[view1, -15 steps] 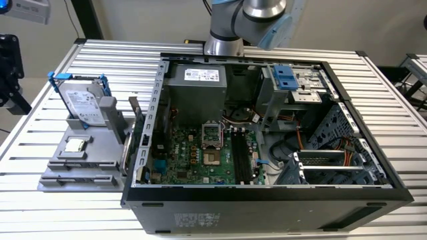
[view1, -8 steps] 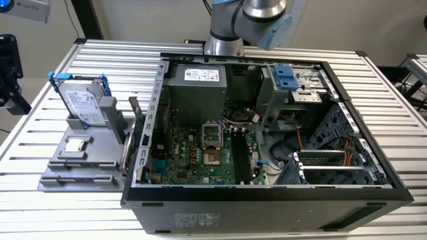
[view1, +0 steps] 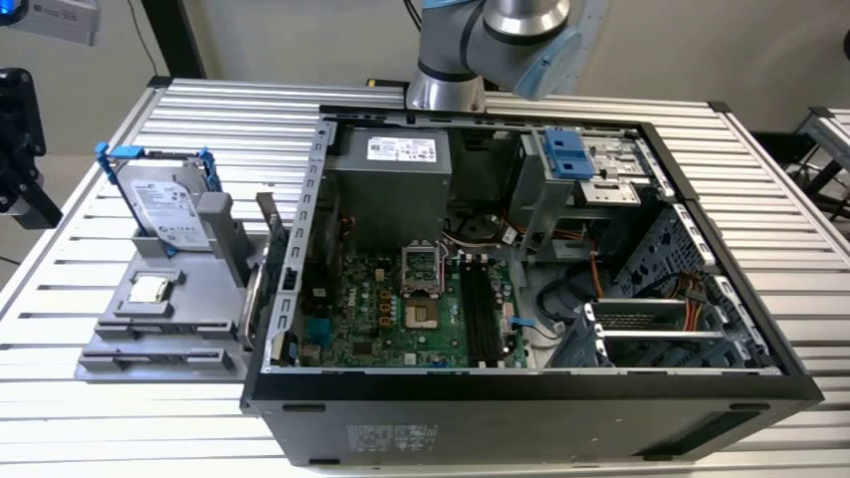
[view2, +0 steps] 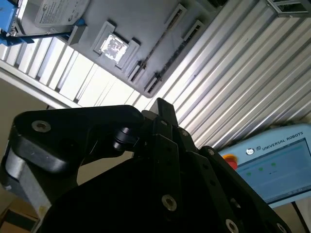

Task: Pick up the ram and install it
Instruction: 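Pick up the ram and move it above insertion slot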

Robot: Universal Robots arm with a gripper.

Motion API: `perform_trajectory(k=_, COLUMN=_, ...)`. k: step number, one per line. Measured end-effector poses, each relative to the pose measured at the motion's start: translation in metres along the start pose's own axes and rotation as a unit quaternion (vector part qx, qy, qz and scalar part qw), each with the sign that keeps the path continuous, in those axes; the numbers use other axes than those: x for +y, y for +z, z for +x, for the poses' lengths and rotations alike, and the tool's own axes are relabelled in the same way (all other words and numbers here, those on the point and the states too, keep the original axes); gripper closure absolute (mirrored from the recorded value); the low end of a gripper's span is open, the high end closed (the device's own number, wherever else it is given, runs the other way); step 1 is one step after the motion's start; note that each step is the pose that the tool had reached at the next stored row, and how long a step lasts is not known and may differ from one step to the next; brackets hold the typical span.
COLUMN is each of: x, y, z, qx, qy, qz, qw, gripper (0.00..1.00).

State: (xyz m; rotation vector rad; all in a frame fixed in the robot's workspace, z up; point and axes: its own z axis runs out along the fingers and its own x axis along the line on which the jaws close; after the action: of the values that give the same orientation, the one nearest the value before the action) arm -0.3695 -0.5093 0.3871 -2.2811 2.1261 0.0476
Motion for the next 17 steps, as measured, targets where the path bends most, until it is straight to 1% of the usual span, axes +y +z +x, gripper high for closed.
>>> perform_trajectory(k=1, x=0.0, y=0.0, z=0.0, qx=0.0, qy=0.0, qz=0.0, qw=1.0, gripper=0.0)
perform_trajectory(k=14, x=0.0, y=0.0, z=0.0, qx=0.0, qy=0.0, qz=0.0, qw=1.0, gripper=0.0)
perform_trajectory(k=15, x=0.0, y=0.0001, z=0.0, qx=0.0, qy=0.002, qz=0.0, qw=1.0, gripper=0.0)
perform_trajectory(k=17, x=-0.0001, y=0.0011, z=0.0, qx=-0.0001, qy=0.015, qz=0.0006, qw=0.99989, gripper=0.0)
